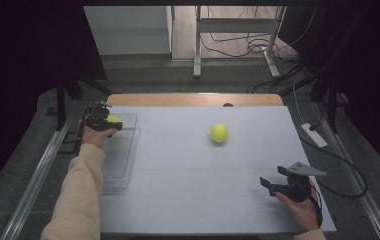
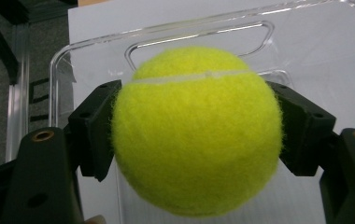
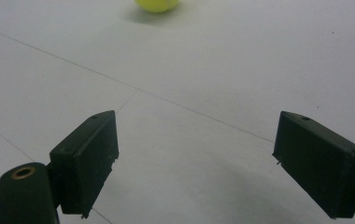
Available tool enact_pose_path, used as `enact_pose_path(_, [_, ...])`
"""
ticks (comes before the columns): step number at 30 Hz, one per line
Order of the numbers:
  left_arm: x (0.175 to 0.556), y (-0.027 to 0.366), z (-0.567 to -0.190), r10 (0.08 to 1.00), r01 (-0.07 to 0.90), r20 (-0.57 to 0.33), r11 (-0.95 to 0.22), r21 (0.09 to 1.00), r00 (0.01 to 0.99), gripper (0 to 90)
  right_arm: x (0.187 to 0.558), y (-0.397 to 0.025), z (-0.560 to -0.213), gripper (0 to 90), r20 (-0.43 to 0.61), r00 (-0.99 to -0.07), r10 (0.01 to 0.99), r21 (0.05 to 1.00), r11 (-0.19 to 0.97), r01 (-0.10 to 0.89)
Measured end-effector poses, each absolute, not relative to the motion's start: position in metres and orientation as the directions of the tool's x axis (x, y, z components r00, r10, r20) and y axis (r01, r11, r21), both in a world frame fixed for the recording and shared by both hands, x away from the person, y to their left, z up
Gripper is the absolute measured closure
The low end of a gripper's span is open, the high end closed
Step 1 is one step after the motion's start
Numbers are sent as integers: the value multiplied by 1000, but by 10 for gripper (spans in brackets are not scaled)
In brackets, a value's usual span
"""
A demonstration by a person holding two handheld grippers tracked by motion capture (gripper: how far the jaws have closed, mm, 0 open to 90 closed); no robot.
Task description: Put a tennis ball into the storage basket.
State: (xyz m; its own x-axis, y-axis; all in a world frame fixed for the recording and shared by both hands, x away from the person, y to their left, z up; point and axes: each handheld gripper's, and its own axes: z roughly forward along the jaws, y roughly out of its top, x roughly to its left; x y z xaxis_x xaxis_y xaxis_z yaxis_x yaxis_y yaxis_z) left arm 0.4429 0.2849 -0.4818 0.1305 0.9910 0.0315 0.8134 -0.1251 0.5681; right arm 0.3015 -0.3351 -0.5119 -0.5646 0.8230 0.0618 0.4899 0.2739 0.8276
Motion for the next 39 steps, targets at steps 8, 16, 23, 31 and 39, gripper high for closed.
enact_pose_path(8, [444,286,-486,991,824,40,-129,552,128,262,302,-336,-512,140,63,-563,824,827,273,492])
enact_pose_path(16, [445,285,-487,990,826,49,-134,548,129,261,302,-336,-513,140,62,-564,824,826,275,493])
enact_pose_path(23, [445,286,-486,993,822,24,-110,559,117,160,302,-336,-513,140,61,-564,824,826,275,492])
enact_pose_path(31, [441,285,-480,990,815,-12,-111,569,143,80,301,-335,-512,140,62,-564,824,826,275,492])
enact_pose_path(39, [428,286,-468,984,775,-70,-86,626,165,82,301,-336,-512,140,61,-563,824,826,275,492])
